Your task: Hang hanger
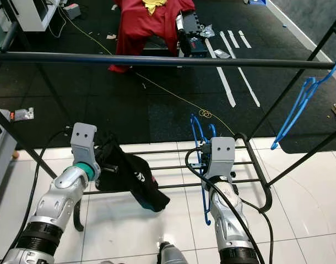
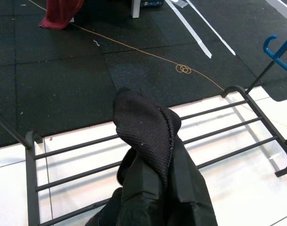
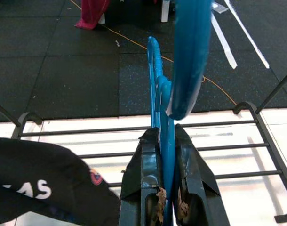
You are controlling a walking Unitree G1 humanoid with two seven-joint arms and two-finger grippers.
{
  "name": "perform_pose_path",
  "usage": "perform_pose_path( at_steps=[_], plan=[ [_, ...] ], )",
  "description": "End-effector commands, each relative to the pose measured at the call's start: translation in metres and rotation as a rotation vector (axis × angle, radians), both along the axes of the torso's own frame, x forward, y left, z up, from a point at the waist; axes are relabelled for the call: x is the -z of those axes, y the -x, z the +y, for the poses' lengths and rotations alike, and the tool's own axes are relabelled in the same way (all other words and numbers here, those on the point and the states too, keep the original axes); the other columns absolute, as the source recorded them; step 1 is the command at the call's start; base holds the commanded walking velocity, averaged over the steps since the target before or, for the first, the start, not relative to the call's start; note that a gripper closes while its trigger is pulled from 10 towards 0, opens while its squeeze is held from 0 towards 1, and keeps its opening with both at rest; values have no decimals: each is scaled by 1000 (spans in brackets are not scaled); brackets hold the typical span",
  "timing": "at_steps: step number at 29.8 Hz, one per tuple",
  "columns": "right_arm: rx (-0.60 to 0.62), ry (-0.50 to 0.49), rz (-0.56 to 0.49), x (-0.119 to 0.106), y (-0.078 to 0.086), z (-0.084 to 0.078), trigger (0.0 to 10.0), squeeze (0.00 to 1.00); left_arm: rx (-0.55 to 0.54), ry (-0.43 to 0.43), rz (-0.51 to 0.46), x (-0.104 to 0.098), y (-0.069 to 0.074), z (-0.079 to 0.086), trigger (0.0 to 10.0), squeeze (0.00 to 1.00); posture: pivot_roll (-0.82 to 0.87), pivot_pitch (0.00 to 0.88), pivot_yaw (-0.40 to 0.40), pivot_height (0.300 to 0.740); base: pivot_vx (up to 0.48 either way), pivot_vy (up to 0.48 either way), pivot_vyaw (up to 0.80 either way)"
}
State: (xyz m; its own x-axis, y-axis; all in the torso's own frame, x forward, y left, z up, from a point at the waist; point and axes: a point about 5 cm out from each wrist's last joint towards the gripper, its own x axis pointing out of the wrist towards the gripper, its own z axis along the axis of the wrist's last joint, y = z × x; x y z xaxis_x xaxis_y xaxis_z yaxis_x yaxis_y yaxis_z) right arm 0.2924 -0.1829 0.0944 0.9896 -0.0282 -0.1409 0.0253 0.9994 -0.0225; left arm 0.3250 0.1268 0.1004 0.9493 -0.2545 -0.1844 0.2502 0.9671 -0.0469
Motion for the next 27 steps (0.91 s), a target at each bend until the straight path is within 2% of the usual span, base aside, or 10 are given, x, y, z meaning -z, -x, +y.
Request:
perform_pose_path(
  at_steps=[1,27],
  plan=[
    [6,-1,12,4,2,-2,10000,0,9,18,3,0,2,-2,10000,0,-88,62,37,740,-255,0,0],
    [5,-8,15,6,1,0,10000,0,29,15,-2,-3,1,-1,10000,0,-80,64,45,740,-273,0,0]
  ],
)
